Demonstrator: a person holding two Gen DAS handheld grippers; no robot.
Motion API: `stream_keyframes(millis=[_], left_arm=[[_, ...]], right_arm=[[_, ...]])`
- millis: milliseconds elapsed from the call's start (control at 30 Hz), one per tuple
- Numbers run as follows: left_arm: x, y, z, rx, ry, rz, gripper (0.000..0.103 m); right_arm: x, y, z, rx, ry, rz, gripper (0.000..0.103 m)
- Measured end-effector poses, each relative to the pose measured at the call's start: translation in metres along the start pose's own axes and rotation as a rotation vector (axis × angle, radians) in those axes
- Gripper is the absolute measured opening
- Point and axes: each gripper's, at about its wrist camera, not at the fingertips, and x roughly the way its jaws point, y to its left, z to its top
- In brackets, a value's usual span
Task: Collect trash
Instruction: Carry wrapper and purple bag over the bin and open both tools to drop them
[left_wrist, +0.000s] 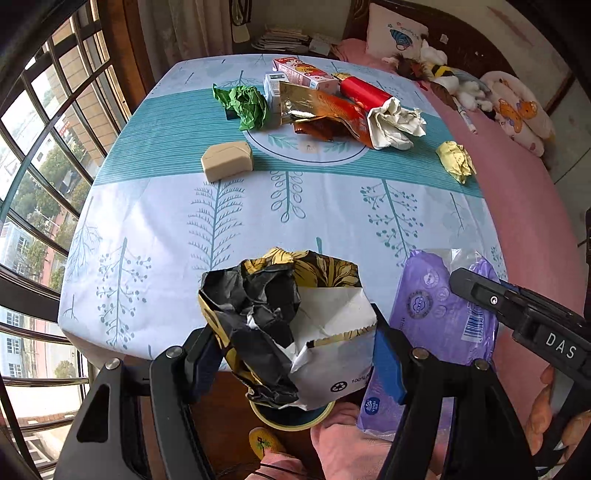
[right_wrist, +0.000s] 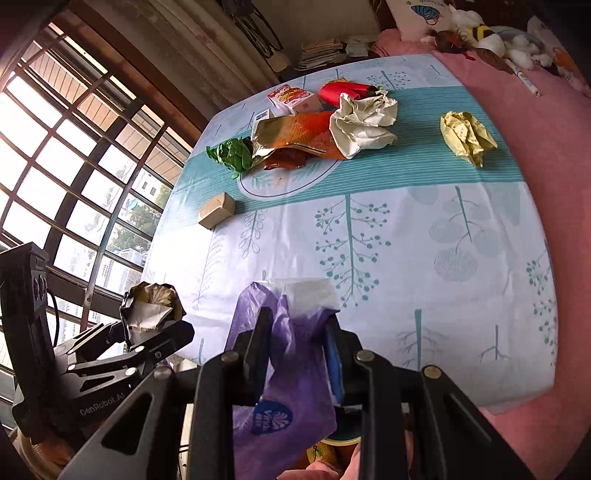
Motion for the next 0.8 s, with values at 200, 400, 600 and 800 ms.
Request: stream_keyframes(millis=[200,400,600,800], left_arm=[[-0.009,0.021,-0.066,0.066,0.034,-0.032,0.069],[0.004,0.025,-0.117,0.127,0.080,-0.058,0.069],[0.045,0.019,-0.155,0.151,0.147,-0.081,0.069],[0.120,0.016,-0.191,0.182,0.167,-0.066,0.070]], right_arm=[[0.006,0.019,-0.066,0.045,0.010,-0.047,0.026],[0.026,0.023,-0.124,0.063,0.043,-0.086,0.026],[0.062,0.011,-0.165,0.066,0.099,-0.151,0.026],[0.127,-0.025,-0.204,0.087,0.148,-0.227,0.026]])
